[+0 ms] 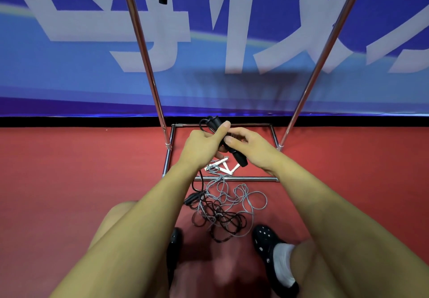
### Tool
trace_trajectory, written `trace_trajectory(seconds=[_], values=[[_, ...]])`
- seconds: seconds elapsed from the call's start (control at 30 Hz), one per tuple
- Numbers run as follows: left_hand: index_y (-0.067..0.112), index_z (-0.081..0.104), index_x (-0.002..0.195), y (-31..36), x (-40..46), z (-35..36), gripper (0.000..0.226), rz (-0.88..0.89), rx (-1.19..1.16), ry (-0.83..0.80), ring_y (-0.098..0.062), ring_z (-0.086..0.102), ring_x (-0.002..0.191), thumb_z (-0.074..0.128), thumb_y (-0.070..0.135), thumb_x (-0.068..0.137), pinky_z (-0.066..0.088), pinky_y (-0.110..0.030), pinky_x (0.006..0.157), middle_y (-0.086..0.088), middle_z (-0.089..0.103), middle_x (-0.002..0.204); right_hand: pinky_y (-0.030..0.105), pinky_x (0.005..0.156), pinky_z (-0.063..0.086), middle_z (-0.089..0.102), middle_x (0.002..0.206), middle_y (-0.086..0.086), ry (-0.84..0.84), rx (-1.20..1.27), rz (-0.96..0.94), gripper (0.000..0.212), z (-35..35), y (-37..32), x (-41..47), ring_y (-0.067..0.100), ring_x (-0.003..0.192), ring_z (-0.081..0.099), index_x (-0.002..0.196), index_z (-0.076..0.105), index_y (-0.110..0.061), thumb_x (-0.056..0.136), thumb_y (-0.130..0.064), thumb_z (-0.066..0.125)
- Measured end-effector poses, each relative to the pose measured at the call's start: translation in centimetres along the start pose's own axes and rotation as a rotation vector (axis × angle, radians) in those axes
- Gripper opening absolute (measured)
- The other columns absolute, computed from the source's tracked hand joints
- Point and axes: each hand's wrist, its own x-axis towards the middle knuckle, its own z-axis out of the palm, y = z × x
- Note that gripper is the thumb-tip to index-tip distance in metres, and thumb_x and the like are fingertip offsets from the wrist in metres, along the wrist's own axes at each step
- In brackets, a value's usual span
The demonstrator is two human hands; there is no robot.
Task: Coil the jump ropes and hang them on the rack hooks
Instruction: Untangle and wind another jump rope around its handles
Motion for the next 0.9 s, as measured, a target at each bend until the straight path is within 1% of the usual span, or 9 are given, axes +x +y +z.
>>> trace_trajectory(seconds=[0.1, 0.17, 0.27, 0.37, 0.5, 0.63, 0.7, 0.8, 0.9], values=[[0.007, 0.076, 0.076, 0.0, 0.1, -0.1, 0.051, 0.002, -0.035, -0.022, -0.015, 0.071, 0.064, 0.061, 0.050, 0.098, 0.044, -0.027, 0.064, -0.006, 0.078, 0.076, 0.025, 0.097, 0.052, 0.073, 0.115, -0.005, 0.052, -0.001, -0.019, 0.027, -0.4, -0.2, -0.2, 0.010, 0.110, 0.068, 0.117, 0.068, -0.023, 0.091, -0.027, 0.076], [0.002, 0.077, 0.083, 0.1, 0.2, -0.1, 0.051, 0.002, -0.069, -0.072, -0.018, 0.069, 0.067, 0.061, 0.048, 0.099, 0.043, -0.029, 0.065, -0.012, 0.078, 0.079, 0.025, 0.094, 0.050, 0.074, 0.108, -0.009, 0.064, 0.019, -0.001, 0.035, -0.7, -0.5, -0.3, 0.007, 0.104, 0.068, 0.113, 0.070, -0.022, 0.082, -0.034, 0.083], [0.006, 0.079, 0.089, 0.3, 0.3, -0.1, 0.044, 0.046, -0.130, -0.172, -0.022, 0.064, 0.073, 0.060, 0.043, 0.101, 0.043, -0.027, 0.064, -0.022, 0.075, 0.082, 0.027, 0.085, 0.052, 0.071, 0.094, -0.003, -0.124, 0.234, 0.101, 0.040, -1.2, -0.9, -0.9, 0.008, 0.091, 0.067, 0.113, 0.065, -0.013, 0.081, -0.033, 0.076], [0.014, 0.080, 0.083, 0.4, 0.2, -0.1, 0.037, 0.103, -0.135, -0.260, -0.023, 0.063, 0.076, 0.059, 0.038, 0.102, 0.046, -0.025, 0.066, -0.021, 0.073, 0.080, 0.038, 0.091, 0.057, 0.067, 0.091, 0.004, -0.354, 0.442, 0.217, 0.025, -1.4, -1.1, -1.8, 0.022, 0.097, 0.069, 0.110, 0.060, -0.008, 0.091, -0.023, 0.065], [0.016, 0.077, 0.079, 0.4, 0.2, -0.2, 0.036, 0.115, -0.154, -0.300, -0.017, 0.066, 0.074, 0.057, 0.032, 0.104, 0.052, -0.022, 0.068, -0.009, 0.072, 0.074, 0.047, 0.098, 0.055, 0.065, 0.091, 0.006, -0.371, 0.391, 0.184, 0.025, -1.4, -1.0, -1.6, 0.030, 0.098, 0.072, 0.114, 0.056, -0.007, 0.095, -0.021, 0.064], [0.012, 0.077, 0.082, 0.1, 0.5, -0.4, 0.036, 0.064, -0.186, -0.317, -0.018, 0.064, 0.073, 0.060, 0.036, 0.102, 0.056, -0.032, 0.079, -0.010, 0.069, 0.075, 0.029, 0.060, 0.052, 0.064, 0.093, 0.013, -0.224, 0.332, 0.170, 0.046, -0.6, -1.1, -1.6, 0.027, 0.073, 0.069, 0.133, 0.056, -0.013, 0.093, -0.031, 0.068], [0.008, 0.077, 0.086, -0.1, 0.6, -0.7, 0.037, 0.058, -0.142, -0.327, -0.017, 0.064, 0.070, 0.060, 0.037, 0.102, 0.057, -0.033, 0.077, -0.010, 0.067, 0.075, 0.028, 0.055, 0.051, 0.069, 0.090, 0.013, -0.168, 0.244, 0.156, 0.050, -0.5, -1.4, -1.9, 0.026, 0.065, 0.068, 0.130, 0.059, -0.016, 0.088, -0.043, 0.068], [-0.007, 0.070, 0.100, -0.6, 0.5, -1.0, 0.049, 0.052, -0.043, -0.366, -0.015, 0.062, 0.065, 0.059, 0.041, 0.102, 0.056, -0.039, 0.081, -0.013, 0.060, 0.077, 0.029, 0.051, 0.050, 0.072, 0.080, 0.015, -0.144, 0.123, 0.120, 0.036, -0.8, -1.6, -2.3, 0.024, 0.056, 0.062, 0.120, 0.061, -0.022, 0.094, -0.046, 0.062], [0.000, 0.072, 0.104, -0.4, 0.0, -0.8, 0.045, 0.052, -0.048, -0.391, -0.015, 0.060, 0.062, 0.057, 0.042, 0.103, 0.057, -0.031, 0.071, -0.009, 0.063, 0.074, 0.028, 0.050, 0.045, 0.064, 0.077, 0.015, -0.163, 0.162, 0.123, 0.033, -0.9, -1.8, -2.7, 0.024, 0.055, 0.057, 0.120, 0.059, -0.021, 0.102, -0.047, 0.051]])
